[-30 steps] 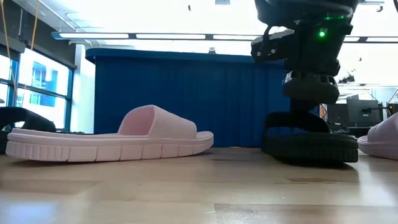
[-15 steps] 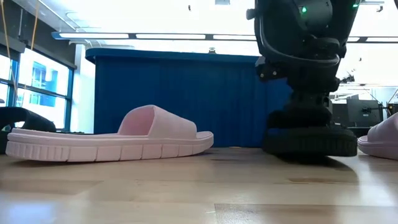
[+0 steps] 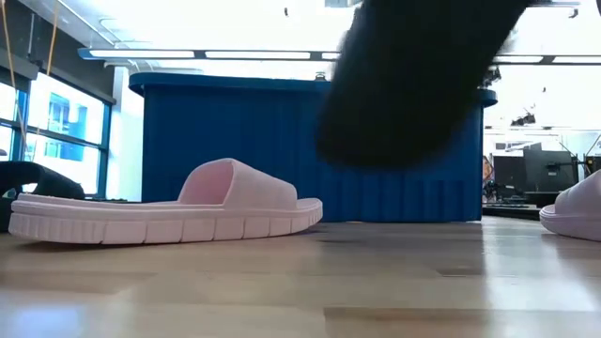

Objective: Pick and place slides into bin
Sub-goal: Put the black slide into the blue bin

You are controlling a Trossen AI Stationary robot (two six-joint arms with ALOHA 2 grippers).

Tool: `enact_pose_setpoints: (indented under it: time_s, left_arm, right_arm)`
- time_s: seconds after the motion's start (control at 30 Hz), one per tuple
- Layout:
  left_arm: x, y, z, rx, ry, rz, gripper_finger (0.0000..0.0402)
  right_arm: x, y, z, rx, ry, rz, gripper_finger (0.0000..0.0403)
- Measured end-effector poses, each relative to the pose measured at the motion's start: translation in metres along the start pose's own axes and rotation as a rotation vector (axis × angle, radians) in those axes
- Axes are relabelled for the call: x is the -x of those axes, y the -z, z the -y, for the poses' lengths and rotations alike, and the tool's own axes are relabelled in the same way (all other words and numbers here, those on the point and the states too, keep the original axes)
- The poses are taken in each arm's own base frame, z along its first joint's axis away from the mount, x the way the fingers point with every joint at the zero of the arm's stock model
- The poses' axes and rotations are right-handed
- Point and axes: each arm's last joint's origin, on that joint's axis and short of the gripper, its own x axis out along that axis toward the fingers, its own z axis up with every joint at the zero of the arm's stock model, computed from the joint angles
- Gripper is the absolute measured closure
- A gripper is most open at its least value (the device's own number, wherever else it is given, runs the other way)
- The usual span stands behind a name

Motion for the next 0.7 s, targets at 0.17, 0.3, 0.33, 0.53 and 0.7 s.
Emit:
enact_pose_setpoints:
  time_s: [0.17,0.3,0.33,0.53,0.7]
  left_arm:
    - [0.0,0.0,0.0,0.053,-0.003,0.0,0.0208]
    - [0.0,0.0,0.0,0.086,-0.003,0.002,0.0208]
    - [0.0,0.0,0.0,0.09,-0.003,0.002,0.0208]
    - [0.0,0.0,0.0,0.112,-0.005,0.003,0.0208]
    - [-0.002,-0.001,-0.001,0.109,-0.01,-0.003,0.0208]
  right_arm:
    - [0.085,-0.024,0.012,0.115,0.051,0.317,0.04]
    - [0.139,-0.034,0.045,0.179,0.265,0.548,0.04]
    - [0.147,-0.035,0.057,0.175,0.346,0.621,0.0401]
    - [0.159,-0.046,0.152,0.078,0.596,0.634,0.0402]
    - [0.133,-0.057,0.238,-0.099,0.688,0.467,0.0402]
